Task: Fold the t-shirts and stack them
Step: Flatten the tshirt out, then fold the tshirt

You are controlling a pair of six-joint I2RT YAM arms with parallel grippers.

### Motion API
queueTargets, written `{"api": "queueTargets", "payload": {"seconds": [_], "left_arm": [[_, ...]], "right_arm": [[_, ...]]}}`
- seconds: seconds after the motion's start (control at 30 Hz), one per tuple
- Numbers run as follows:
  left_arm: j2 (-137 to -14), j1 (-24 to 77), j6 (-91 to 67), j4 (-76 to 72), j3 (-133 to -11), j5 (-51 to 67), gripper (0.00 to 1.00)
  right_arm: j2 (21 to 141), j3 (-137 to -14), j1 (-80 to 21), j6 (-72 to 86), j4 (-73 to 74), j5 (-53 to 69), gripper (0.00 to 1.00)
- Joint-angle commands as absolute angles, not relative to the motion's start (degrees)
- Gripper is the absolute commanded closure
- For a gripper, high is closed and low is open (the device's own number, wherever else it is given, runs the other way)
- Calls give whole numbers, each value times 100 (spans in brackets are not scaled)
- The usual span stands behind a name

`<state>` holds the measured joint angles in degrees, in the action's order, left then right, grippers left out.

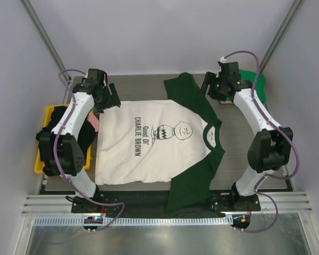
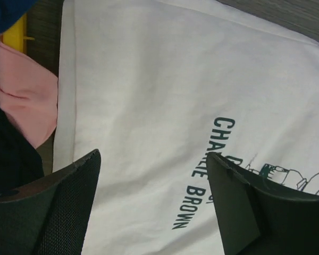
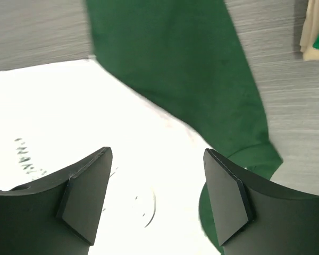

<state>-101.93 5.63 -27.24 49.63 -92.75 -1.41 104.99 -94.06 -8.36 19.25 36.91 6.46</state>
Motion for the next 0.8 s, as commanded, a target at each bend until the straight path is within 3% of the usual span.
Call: {"api": "queueTargets", "payload": {"seconds": [0.0,0.17,0.43,0.67,0.77], "left_arm": [[-9580,685,-2996,4457,-8476,-211,19],[-9896,791,-3330,4079,-8025,-211,21],[-11372,879,-3524,3920,-8489,-378,23],[-12804,870,-3463,4297,-9938,-624,23],[-13628,853,-3331,4665,-11115,-720,23]], "right_arm": [[9800,-8483,-861,2223,2611,967,25],[10202,-8121,-923,2364,2540,897,26],[11547,-8814,-949,2399,2733,528,26],[12953,-10000,-660,2505,3146,246,25],[13689,-10928,-528,2522,3391,220,26]]}}
